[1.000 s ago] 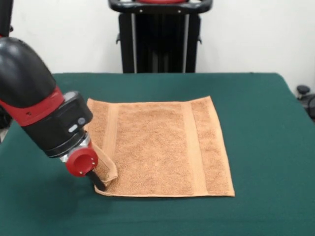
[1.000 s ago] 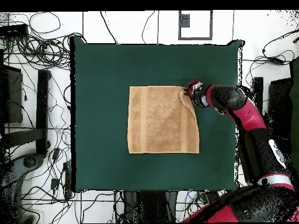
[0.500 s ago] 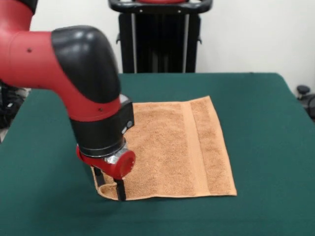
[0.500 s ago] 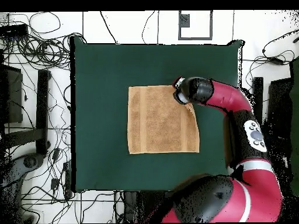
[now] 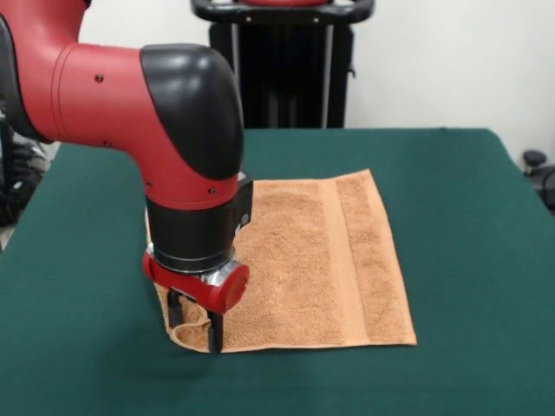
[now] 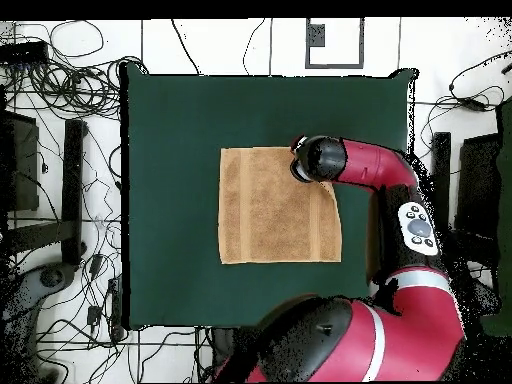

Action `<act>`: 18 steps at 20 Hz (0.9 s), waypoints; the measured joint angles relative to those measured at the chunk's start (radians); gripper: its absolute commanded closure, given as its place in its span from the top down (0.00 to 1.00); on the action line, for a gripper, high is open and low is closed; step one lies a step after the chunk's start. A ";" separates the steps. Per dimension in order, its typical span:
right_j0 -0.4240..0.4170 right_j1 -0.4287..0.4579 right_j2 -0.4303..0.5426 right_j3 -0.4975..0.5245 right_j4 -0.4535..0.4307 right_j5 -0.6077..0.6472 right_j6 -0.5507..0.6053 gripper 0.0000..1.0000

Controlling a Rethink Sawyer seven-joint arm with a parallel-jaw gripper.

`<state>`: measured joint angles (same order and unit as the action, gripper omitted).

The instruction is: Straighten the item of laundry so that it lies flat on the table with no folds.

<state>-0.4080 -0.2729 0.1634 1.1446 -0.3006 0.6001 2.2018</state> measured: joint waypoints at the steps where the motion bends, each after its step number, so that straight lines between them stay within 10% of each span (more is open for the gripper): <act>1: 0.001 0.000 -0.004 0.000 0.000 -0.003 0.000 1.00; 18: -0.012 -0.025 -0.055 0.011 -0.001 -0.004 0.000 1.00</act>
<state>-0.4202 -0.2977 0.1083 1.1559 -0.3012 0.5960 2.2016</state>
